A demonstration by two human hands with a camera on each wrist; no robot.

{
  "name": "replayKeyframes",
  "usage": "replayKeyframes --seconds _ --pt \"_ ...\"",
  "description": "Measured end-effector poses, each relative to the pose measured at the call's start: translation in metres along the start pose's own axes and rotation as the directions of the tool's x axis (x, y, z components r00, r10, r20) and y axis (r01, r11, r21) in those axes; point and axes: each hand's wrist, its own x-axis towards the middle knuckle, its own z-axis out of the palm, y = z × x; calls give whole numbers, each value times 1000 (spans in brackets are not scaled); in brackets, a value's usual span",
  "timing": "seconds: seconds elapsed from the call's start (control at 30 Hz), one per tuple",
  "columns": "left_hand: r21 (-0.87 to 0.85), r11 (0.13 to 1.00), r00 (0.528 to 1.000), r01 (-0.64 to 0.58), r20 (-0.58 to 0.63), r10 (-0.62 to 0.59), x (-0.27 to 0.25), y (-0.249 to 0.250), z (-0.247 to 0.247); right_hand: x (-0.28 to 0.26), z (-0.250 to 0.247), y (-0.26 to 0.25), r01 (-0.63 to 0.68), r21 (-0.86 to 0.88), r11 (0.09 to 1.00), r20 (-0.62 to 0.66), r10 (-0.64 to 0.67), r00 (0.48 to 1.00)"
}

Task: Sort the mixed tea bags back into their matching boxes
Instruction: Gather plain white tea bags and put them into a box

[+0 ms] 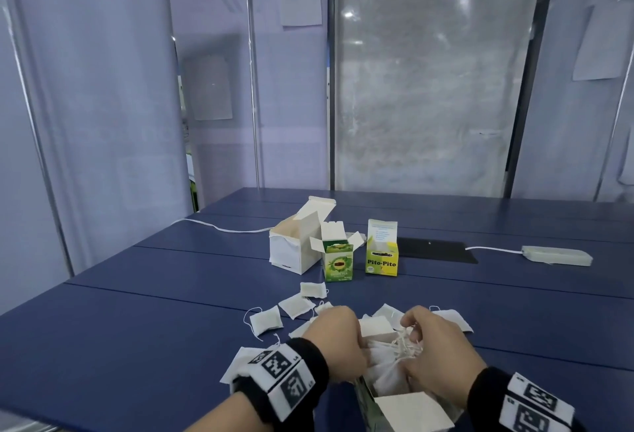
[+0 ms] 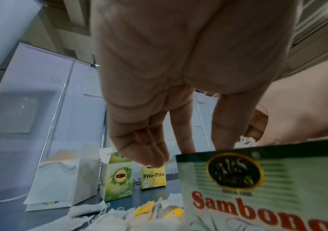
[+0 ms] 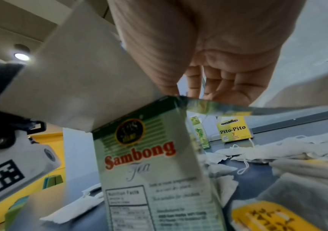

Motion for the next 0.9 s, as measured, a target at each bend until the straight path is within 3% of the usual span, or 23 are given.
replayKeyframes --seconds 0.27,0.53,0.77,0.9 --pt "127 988 996 92 -32 -89 9 11 7 -7 8 4 -106 88 990 -149 118 982" --pt "-161 983 993 87 -63 -99 -1 6 1 -12 3 7 -124 58 991 -247 134 960" --pt "112 992 996 54 68 -61 -3 16 -6 -12 1 5 -92 74 993 -197 105 975" --pt "129 990 995 52 82 -63 1 15 -1 -10 -5 1 -63 142 988 -169 87 982"
